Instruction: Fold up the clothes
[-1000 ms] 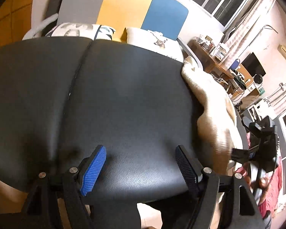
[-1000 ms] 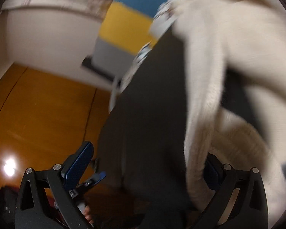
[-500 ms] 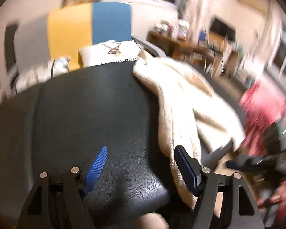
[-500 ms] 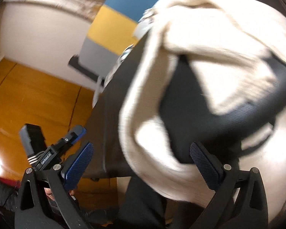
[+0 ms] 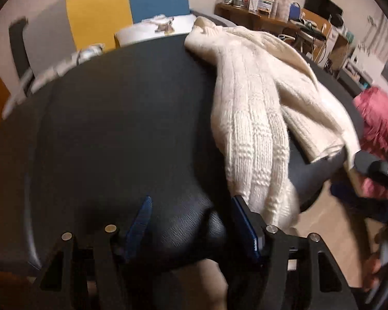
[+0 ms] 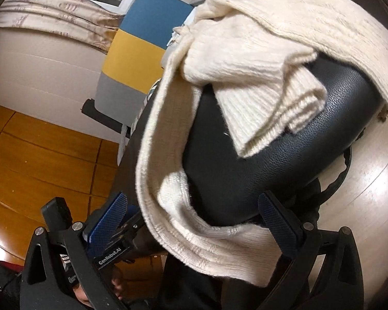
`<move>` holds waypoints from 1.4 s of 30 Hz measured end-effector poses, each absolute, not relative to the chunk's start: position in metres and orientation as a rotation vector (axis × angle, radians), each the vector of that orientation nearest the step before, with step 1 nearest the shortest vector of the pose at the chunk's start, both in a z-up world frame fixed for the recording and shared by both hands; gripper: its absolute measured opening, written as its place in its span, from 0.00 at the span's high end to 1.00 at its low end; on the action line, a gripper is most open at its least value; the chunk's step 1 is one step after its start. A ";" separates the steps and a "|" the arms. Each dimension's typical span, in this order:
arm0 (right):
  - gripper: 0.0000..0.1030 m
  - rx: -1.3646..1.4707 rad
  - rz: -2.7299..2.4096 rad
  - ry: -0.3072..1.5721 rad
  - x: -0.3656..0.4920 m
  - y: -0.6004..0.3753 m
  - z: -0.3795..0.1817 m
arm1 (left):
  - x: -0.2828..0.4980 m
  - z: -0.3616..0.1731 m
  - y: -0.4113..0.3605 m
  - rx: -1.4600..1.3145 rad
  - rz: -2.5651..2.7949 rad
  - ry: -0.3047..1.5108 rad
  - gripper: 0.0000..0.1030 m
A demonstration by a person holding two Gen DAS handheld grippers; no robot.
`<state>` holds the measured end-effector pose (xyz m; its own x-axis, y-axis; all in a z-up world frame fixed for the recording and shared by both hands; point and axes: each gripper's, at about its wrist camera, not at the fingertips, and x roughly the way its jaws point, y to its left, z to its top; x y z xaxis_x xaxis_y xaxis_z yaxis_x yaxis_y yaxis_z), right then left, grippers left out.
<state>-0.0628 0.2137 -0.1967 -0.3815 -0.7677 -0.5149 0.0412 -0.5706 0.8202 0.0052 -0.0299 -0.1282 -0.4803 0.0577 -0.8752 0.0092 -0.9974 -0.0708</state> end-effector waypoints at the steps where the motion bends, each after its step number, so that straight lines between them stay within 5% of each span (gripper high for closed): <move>1: 0.00 1.312 -1.996 -1.012 -0.063 0.214 -0.199 | 0.010 -0.125 -0.031 -1.560 2.670 -0.131 0.41; 14: 0.00 1.322 -2.005 -0.994 -0.063 0.213 -0.201 | 0.016 -0.145 -0.008 -1.431 2.467 -0.123 0.43; 15: 0.00 1.318 -2.009 -0.998 -0.063 0.213 -0.201 | 0.013 -0.149 -0.007 -1.458 2.471 -0.102 0.58; 16: 0.00 1.317 -2.012 -0.999 -0.064 0.214 -0.202 | 0.009 -0.155 -0.005 -1.488 2.465 -0.094 0.85; 17: 0.00 1.320 -2.018 -0.997 -0.064 0.214 -0.202 | 0.006 -0.158 -0.006 -1.502 2.463 -0.104 0.92; 23: 0.00 1.305 -2.069 -0.956 -0.061 0.215 -0.201 | 0.001 -0.150 -0.013 -1.465 2.514 -0.184 0.95; 32: 0.00 1.287 -2.104 -0.788 -0.063 0.197 -0.183 | -0.008 -0.039 -0.109 -1.241 2.614 -0.250 0.96; 42: 0.00 1.170 -2.436 -0.311 -0.129 0.145 -0.117 | -0.039 -0.165 -0.177 -1.640 2.539 -0.471 0.96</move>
<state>-0.1290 0.1454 -0.1166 -0.5588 -0.4604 -0.6898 0.2725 -0.8875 0.3716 -0.0392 -0.1766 -0.1651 -0.4226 0.2331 -0.8758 0.0965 -0.9493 -0.2992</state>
